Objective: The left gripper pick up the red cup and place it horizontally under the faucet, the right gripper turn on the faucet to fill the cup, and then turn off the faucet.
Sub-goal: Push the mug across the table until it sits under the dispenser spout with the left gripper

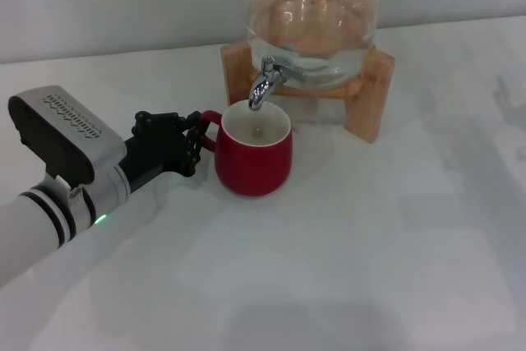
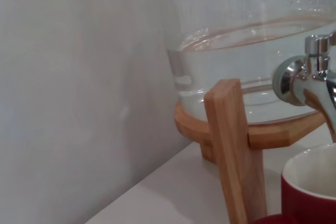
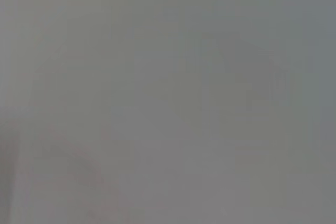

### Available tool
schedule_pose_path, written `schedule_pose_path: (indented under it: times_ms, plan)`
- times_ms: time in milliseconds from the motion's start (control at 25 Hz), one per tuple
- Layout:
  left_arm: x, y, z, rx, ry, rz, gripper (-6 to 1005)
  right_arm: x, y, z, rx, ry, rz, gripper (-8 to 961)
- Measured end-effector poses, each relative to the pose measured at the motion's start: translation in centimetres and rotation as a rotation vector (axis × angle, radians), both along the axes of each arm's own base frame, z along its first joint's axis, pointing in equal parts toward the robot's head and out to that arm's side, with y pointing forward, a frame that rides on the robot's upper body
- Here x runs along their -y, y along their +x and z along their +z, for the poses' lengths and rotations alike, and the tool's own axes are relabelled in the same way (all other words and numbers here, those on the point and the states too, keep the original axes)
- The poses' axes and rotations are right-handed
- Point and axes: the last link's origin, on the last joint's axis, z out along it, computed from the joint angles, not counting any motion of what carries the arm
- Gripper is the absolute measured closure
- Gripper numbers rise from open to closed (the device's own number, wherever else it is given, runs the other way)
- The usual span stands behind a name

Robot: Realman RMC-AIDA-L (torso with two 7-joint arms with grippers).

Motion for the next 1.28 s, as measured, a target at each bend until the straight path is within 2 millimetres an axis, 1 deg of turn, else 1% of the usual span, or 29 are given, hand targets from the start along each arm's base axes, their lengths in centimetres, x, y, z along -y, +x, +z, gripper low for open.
schedule_pose_path:
  times_ms: [360, 880, 1280]
  plan:
    - [0.09, 0.26, -0.40, -0.009, -0.008, -0.002, 906, 0.02, 0.02, 0.00, 0.001, 0.000, -0.001, 295]
    - [0.24, -0.26, -0.44, -0.020, -0.007, 0.017, 906, 0.02, -0.05, -0.13, 0.003, -0.009, 0.004, 295]
    - [0.11, -0.29, -0.44, -0.022, -0.001, 0.029, 913, -0.03, -0.10, -0.12, 0.003, -0.008, 0.006, 295]
